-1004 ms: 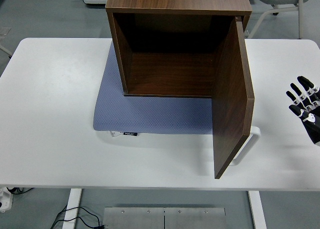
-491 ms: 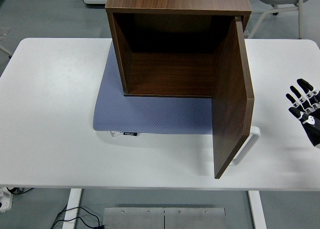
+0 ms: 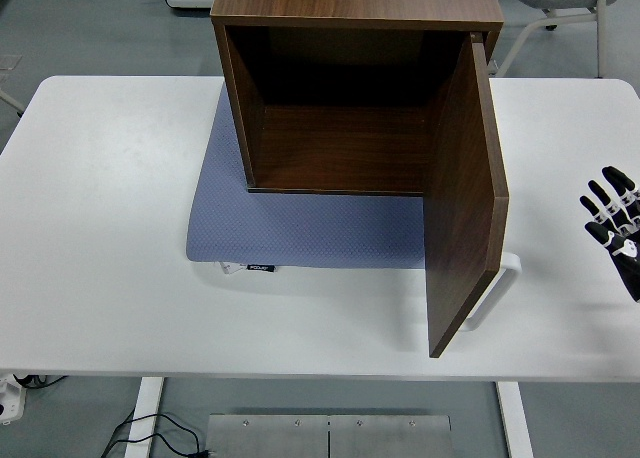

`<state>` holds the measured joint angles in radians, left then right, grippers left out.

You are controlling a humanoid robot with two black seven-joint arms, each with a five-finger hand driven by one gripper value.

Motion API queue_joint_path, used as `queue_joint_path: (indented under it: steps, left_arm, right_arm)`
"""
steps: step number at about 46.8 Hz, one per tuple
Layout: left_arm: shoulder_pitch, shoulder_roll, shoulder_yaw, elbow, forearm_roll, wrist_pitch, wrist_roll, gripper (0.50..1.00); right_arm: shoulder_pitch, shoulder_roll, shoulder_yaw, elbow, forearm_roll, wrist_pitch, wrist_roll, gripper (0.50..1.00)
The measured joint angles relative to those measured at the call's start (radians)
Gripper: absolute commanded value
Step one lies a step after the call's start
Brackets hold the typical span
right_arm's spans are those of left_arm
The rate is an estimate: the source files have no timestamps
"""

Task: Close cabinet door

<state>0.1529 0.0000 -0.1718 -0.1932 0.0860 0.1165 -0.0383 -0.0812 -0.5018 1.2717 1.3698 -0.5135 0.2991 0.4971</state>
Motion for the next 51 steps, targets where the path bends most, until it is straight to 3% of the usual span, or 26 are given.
queue_joint_path:
  steps: [20, 51]
  left_arm:
    - [0.001, 0.0, 0.0, 0.0, 0.0, 0.0, 0.0, 1.0]
    - [0.0, 0.0, 0.0, 0.0, 0.0, 0.0, 0.0, 1.0]
  right_arm:
    - [-0.032, -0.006, 0.019, 0.004, 0.0, 0.006, -0.002, 1.0]
    - [-0.285, -0.051, 0.121, 0.032, -0.009, 0.182, 0.001, 1.0]
